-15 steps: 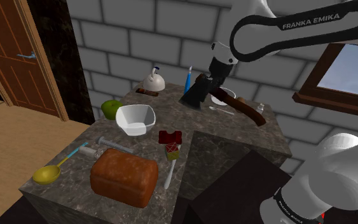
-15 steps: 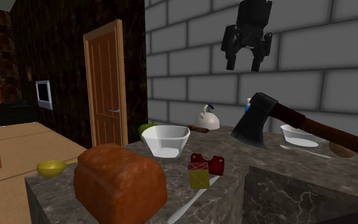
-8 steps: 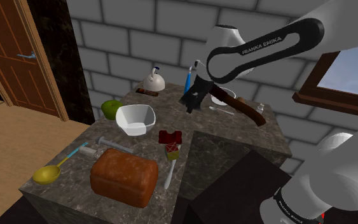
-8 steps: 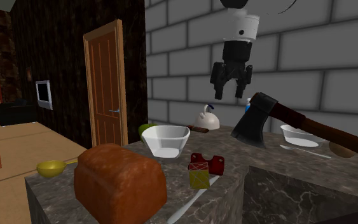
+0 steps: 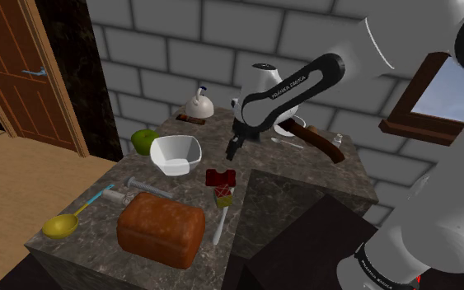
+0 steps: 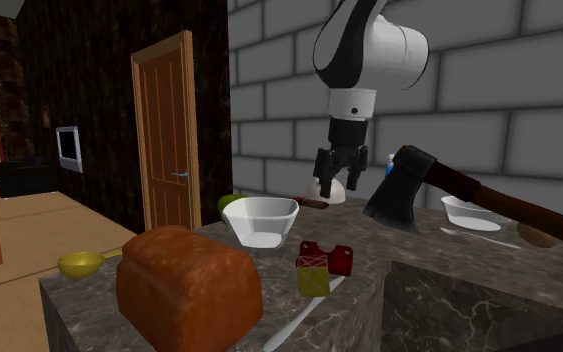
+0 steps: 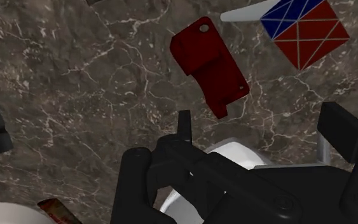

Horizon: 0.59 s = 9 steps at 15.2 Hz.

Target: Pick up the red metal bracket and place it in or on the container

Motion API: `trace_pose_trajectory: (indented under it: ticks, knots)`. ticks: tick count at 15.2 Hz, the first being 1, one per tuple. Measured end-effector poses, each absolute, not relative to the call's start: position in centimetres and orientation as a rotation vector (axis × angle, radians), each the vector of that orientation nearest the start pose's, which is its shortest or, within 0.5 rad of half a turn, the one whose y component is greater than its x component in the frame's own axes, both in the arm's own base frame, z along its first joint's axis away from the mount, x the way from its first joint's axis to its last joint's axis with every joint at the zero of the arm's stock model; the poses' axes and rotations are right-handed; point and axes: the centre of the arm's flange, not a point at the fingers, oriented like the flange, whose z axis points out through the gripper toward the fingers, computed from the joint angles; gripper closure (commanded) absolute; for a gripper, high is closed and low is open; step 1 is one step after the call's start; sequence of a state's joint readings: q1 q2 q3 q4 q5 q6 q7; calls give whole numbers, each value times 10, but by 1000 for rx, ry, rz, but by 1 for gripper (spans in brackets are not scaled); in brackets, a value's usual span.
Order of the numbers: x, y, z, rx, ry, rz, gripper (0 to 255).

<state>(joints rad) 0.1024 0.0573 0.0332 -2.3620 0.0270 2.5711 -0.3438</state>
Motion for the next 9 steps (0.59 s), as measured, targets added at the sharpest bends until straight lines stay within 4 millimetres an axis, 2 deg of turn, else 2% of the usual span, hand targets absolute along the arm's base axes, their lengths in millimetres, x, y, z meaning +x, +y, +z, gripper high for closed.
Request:
trace_pose_trajectory:
  ticks: [9]
  knots:
    - [576,94,220,-2998,-945,-231,0]
